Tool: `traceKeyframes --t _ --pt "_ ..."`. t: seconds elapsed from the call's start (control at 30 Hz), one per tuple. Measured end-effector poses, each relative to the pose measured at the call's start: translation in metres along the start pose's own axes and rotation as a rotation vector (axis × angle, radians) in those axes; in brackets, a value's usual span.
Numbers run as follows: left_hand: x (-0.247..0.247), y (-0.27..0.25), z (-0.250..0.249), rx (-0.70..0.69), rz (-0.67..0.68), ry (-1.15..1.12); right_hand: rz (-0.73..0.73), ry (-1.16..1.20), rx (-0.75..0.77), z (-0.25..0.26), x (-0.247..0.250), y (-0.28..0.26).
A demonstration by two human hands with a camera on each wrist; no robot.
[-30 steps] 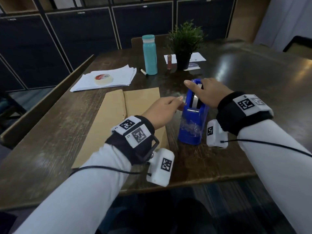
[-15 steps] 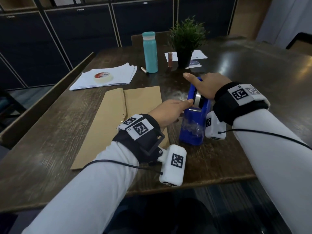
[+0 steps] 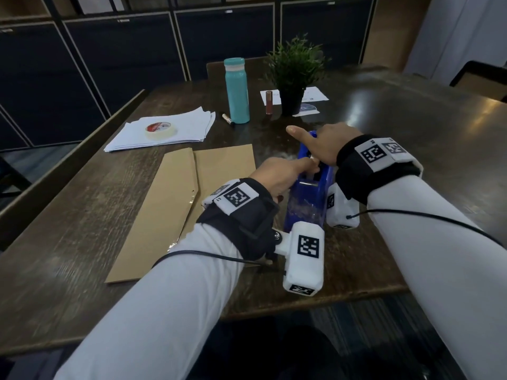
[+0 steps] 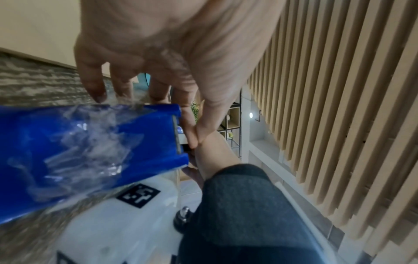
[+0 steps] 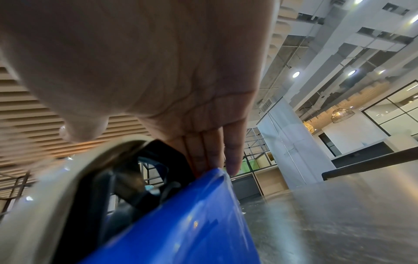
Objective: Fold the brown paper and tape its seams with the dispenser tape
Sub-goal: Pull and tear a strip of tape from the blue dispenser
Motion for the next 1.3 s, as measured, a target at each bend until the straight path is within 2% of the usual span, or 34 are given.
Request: traceKeyframes --t 0.17,0.37,0.57,0.93,1.3 --pt "0.002 -0.007 0.004 0.031 -0.001 -0.033 0.010 0.032 -0.004 -0.002 0.001 -0.001" --pt "0.000 -0.020 0.012 -0.034 0.043 -0.132 -0.002 0.023 -0.020 -0.001 0.003 -0.003" --pt "-0.005 -0.028 0.018 -0.038 0.096 -0.195 0.003 0.014 -0.028 0.001 0.003 -0.002" --pt "-0.009 -0.030 0.031 -0.081 0.085 -0.230 -0.003 0.004 -0.042 0.000 0.003 0.000" --pt "-0.003 -0.031 0.028 -0.222 0.010 0.060 -0.001 -0.016 -0.040 0.001 0.000 0.001"
Point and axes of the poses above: each hand's wrist, its own y-axis towards the middle knuckle, its own x-axis out of the back of the hand, z = x × y, the point moved 10 cm from there along y, towards the middle knuckle, and after that the axes turned 10 degrees about z, right-handed, at the moved point
